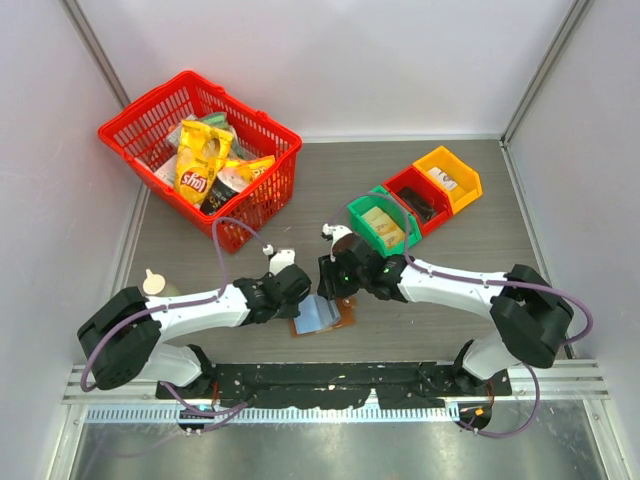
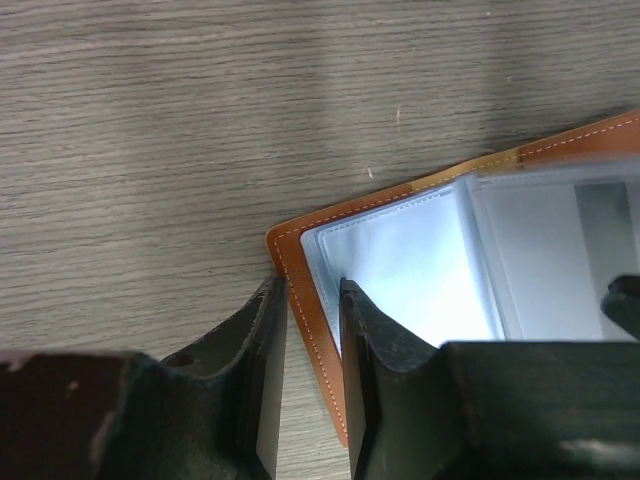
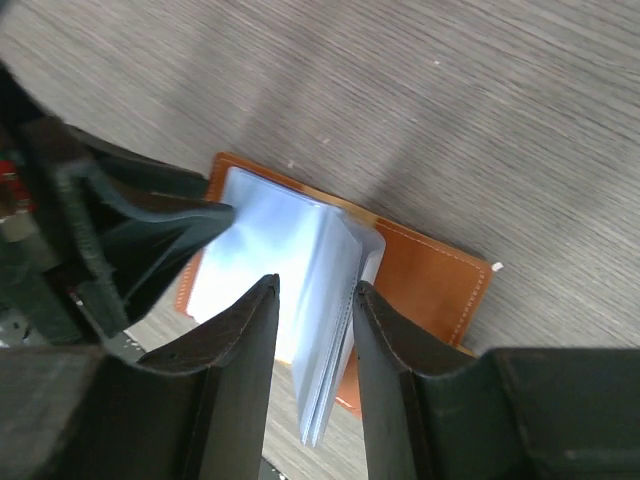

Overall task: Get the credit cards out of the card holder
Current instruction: Remove the credit card from the card holder.

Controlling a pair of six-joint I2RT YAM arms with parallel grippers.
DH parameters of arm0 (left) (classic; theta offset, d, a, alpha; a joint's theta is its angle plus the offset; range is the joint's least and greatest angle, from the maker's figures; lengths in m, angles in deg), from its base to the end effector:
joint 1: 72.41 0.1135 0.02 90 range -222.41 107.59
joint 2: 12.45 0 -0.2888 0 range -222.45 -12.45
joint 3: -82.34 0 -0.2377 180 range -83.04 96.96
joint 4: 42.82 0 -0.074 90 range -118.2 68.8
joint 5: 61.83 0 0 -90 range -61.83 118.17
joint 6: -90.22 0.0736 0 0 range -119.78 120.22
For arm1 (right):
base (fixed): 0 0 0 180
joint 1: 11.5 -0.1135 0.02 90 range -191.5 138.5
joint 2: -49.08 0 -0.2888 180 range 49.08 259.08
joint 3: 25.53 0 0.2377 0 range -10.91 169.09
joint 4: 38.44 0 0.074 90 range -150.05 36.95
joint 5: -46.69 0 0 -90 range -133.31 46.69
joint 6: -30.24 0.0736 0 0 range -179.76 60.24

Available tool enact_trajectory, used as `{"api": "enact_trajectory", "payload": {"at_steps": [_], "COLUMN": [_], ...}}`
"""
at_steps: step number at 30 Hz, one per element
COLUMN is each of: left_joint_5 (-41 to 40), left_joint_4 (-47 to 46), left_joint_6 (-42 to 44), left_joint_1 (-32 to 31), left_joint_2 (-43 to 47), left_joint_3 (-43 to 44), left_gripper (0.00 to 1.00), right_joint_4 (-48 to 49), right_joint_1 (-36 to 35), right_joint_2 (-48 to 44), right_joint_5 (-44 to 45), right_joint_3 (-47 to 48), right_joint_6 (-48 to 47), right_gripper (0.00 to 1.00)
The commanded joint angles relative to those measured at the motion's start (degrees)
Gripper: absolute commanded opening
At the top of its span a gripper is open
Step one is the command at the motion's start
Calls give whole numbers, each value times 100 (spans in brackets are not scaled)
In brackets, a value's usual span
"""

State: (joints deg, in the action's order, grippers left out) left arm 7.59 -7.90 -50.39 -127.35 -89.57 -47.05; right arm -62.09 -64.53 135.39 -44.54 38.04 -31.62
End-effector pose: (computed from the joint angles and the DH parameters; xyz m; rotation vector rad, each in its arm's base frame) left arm 0.1571 -0.1789 0.1634 -0.0215 2.5531 -0.2370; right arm 0.1926 0.2586 0.2030 -0.5481 2.4339 0.6697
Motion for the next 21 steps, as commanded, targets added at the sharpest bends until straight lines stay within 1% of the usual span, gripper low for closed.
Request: {"api": "enact_trajectory", "payload": {"at_steps": [1,4,6,11,17,19,21], "left_joint_5": [10,27,36,80,54,54,45], "left_joint_4": [-105,-140,-183,-315,-368,-386,-395], "left_joint_6": [-72,-89,-116,-212,-247,-248,-248], "left_joint_1": [-61,-61,-61,-61,-61,-61,-61], "left_joint_2": [39,83,144,276,356,382,391], "left_joint_3": [-13,-30,-65,-162,-215,-241,-241], "left_gripper": [29,29,29,29,29,29,29], "right_joint_4": [165,192,209,508,157,157,70], "right_joint_1": [-75,-93,-102,-119,-137,-137,-137], "right_joint_2": [-298,-246,-184,-26,1,-8,-69], "right_joint_5": [-421,-439,-483,-878,-342,-404,-142], "right_joint_3": [80,80,71,1,45,27,18], "right_joint_6": [112,121,113,192,95,60,69], "right_gripper": [40,40,38,37,37,38,40]}}
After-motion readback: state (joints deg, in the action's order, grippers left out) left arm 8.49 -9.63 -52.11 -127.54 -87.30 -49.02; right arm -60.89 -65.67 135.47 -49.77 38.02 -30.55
